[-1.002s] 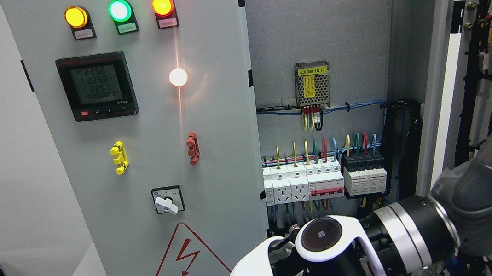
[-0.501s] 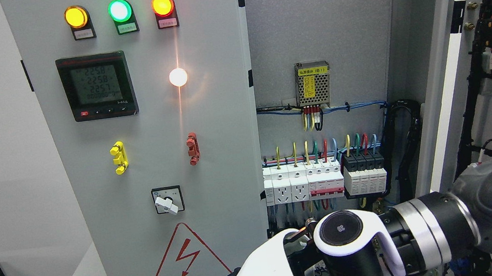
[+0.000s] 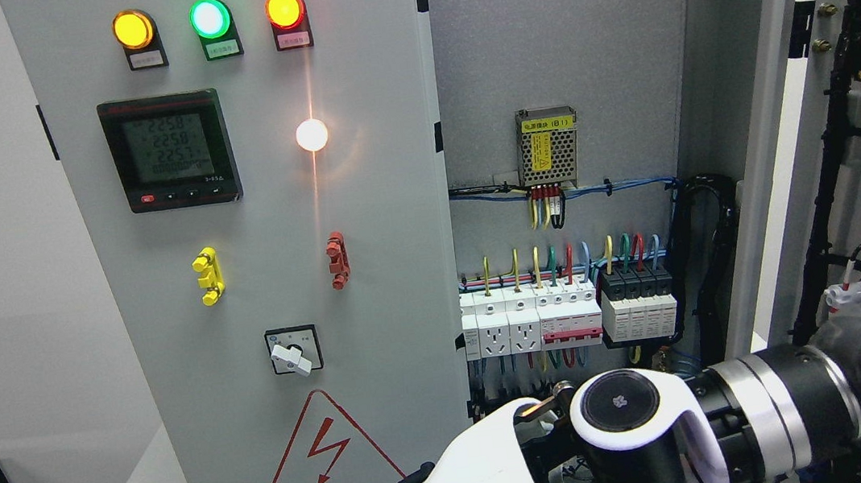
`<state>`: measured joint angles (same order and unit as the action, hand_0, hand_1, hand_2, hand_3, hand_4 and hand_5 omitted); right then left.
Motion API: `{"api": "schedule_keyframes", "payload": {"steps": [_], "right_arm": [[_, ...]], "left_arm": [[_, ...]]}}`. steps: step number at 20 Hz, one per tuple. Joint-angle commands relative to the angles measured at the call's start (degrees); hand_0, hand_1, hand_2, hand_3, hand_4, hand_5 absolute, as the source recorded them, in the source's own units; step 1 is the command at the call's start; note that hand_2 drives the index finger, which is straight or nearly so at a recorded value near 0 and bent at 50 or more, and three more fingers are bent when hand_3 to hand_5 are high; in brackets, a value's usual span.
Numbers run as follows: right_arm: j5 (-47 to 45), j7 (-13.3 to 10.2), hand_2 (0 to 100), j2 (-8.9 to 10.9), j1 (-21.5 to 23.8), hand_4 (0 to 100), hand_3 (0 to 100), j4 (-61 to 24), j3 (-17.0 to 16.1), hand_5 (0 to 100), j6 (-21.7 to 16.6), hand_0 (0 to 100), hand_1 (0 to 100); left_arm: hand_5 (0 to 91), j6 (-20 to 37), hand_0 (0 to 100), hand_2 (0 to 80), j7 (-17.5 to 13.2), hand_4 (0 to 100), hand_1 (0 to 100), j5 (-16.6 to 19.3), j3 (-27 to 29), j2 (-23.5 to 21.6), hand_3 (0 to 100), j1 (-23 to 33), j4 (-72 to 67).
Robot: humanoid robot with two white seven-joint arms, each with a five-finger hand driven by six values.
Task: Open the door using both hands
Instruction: 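Push the door farther open, then withdraw the left hand downward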
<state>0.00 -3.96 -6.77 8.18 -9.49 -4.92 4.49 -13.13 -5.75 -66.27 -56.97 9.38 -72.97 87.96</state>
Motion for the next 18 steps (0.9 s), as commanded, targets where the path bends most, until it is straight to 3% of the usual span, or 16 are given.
{"api": "schedule_keyframes", "payload": {"steps": [1,7,11,18], "right_arm": [[-0.6,0.0,0,0.00,0.0,0,0,0.0,0.0,0,0.0,19,0],[-0.5,0.0,0,0.00,0.0,0,0,0.0,0.0,0,0.0,19,0],[-0.6,0.0,0,0.00,0.0,0,0,0.0,0.0,0,0.0,19,0],[-0.6,0.0,0,0.00,0.0,0,0,0.0,0.0,0,0.0,19,0]], "left_arm": [[0.0,-0.3,0,0.0,0.3,0,0,0.0,-0.7,-2.3,0,-0.1,3.1],[0.0,-0.1,0,0.0,0.4,0,0,-0.3,1.5,-10.2,0,0.2,7.8],[0.0,-0.1,0,0.0,0.3,0,0,-1.1,2.6,-18.5,0,1.0,15.6],[0.0,0.6,0,0.0,0.0,0,0,-2.9,2.7,-34.7,0,11.3,27.7]]}}
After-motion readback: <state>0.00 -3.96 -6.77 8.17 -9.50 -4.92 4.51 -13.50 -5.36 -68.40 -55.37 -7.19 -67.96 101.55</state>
